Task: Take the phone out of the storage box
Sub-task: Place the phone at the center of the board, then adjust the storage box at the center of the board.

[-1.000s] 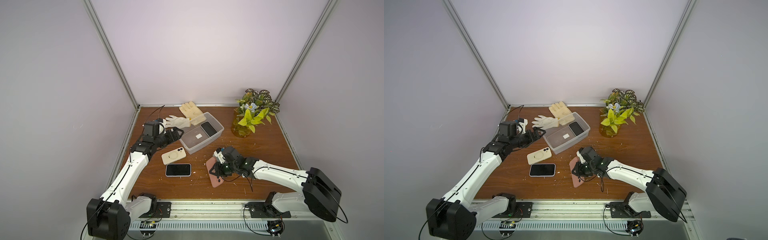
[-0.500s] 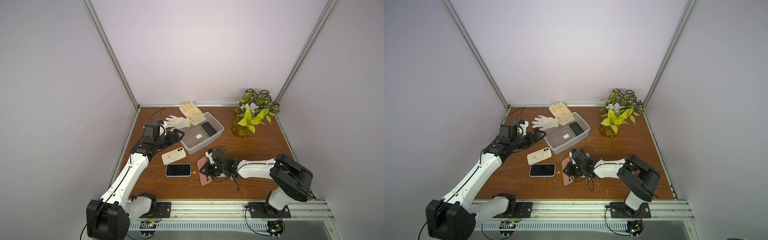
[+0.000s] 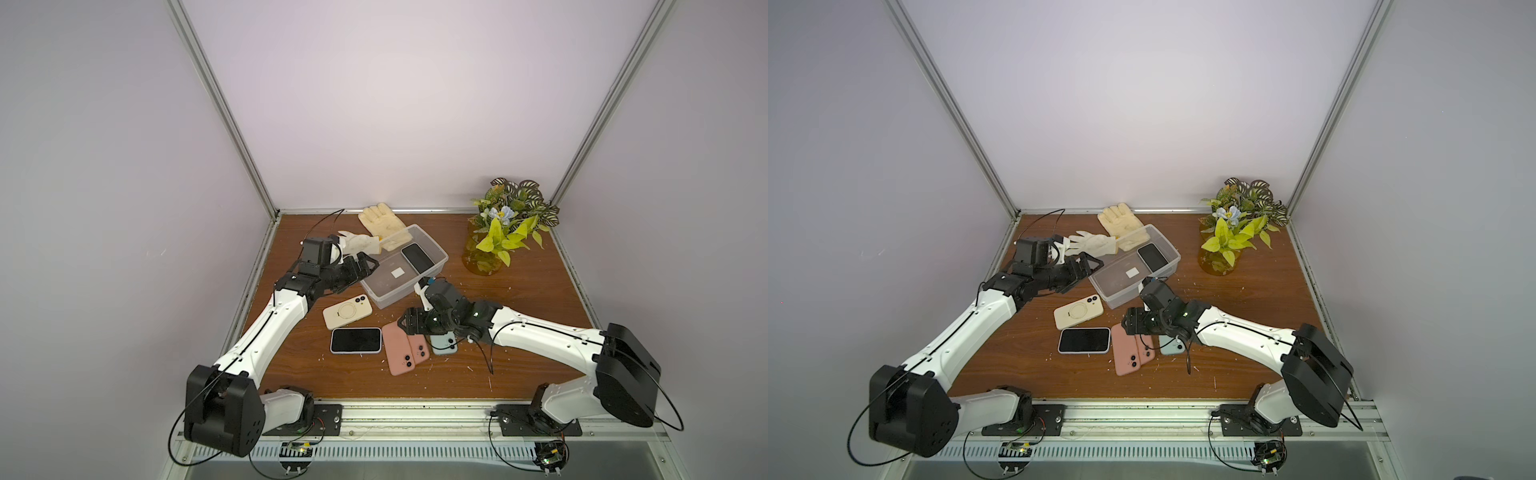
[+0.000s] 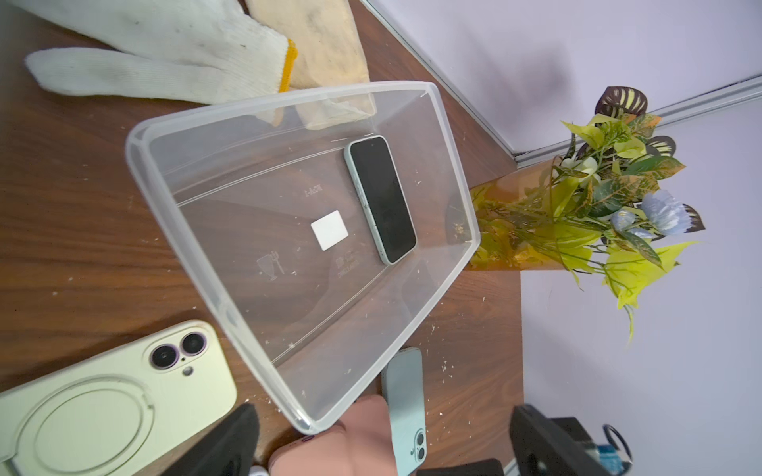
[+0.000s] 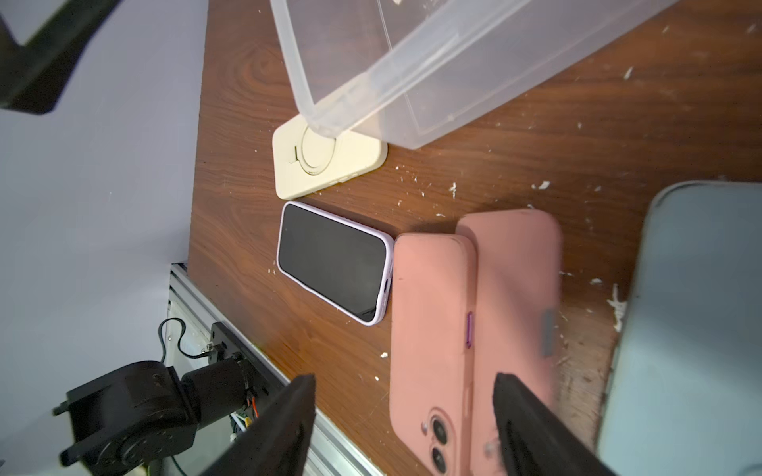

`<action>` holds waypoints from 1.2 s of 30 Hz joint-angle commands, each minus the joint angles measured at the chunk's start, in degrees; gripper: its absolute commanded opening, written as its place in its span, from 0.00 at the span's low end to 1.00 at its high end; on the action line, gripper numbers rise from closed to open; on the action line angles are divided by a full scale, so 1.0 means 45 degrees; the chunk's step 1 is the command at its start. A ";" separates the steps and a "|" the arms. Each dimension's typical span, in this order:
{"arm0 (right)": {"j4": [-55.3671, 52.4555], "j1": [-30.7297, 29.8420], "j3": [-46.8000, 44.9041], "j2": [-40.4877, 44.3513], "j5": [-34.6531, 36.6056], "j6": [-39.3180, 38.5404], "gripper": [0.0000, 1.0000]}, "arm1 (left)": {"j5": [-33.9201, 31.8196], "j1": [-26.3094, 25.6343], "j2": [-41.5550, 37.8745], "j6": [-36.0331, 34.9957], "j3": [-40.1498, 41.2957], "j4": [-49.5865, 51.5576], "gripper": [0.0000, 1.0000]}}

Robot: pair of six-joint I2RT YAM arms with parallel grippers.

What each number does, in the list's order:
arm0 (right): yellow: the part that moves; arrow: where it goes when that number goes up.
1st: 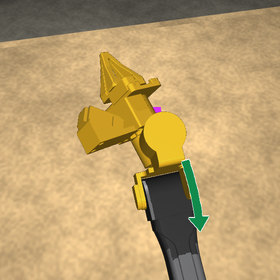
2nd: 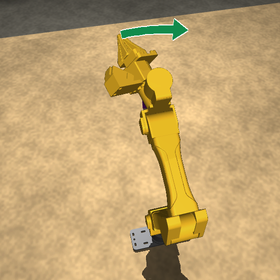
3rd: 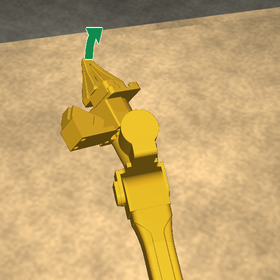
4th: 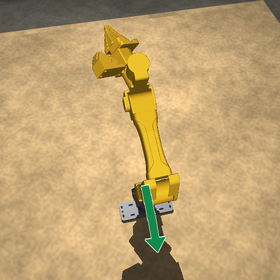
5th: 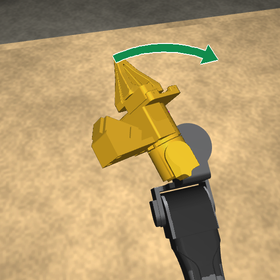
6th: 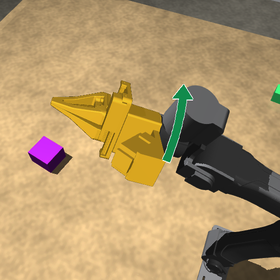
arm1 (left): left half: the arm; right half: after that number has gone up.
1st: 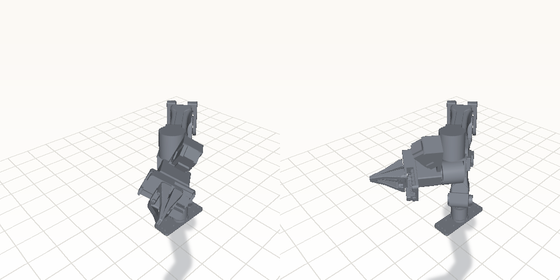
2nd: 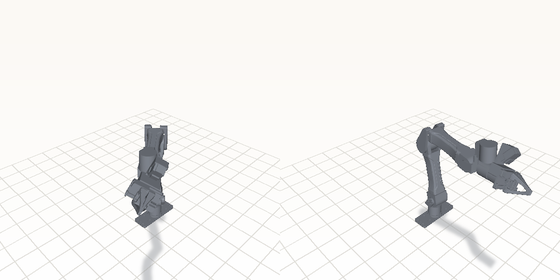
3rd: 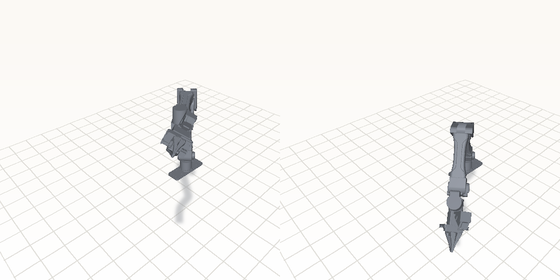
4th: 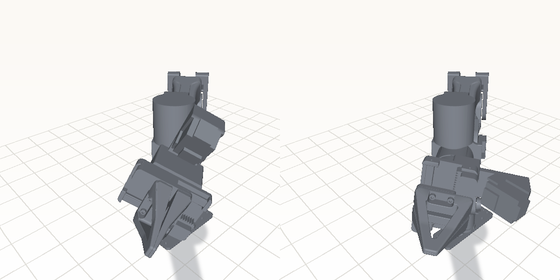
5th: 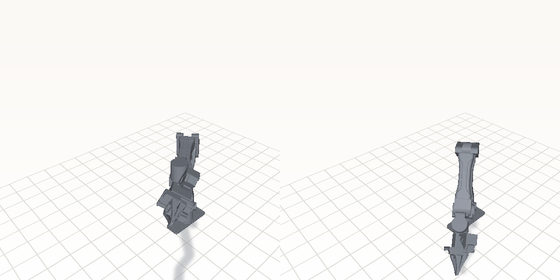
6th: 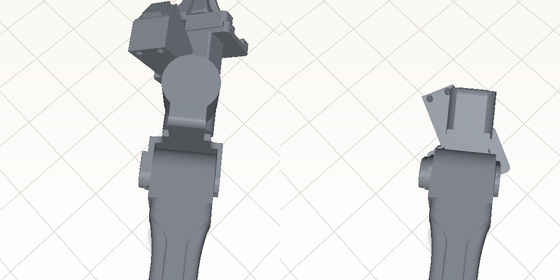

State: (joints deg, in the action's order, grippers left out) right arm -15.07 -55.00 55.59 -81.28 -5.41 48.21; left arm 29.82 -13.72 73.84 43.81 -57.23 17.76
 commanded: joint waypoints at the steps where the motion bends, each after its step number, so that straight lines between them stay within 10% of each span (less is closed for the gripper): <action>1: -0.2553 0.0076 0.0891 0.0595 0.1279 -0.0825 0.74 | 0.0190 -0.0331 0.0518 0.0242 -0.0626 -0.0607 0.97; 11: -0.2549 0.2133 0.3351 0.1561 0.1788 -0.1912 0.76 | 0.0273 -0.1153 0.3556 0.1005 -0.2862 -0.1378 0.96; 36: -0.6806 0.5039 1.4569 -1.0213 0.0219 -0.4988 0.69 | -0.1608 -0.1176 0.7832 -0.0591 -0.5517 0.1919 0.82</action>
State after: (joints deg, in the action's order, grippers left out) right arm -37.28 -32.45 118.89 -128.95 -4.86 27.59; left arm 24.32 -19.77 108.05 43.24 -80.05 23.64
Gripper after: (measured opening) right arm 0.695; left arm 0.819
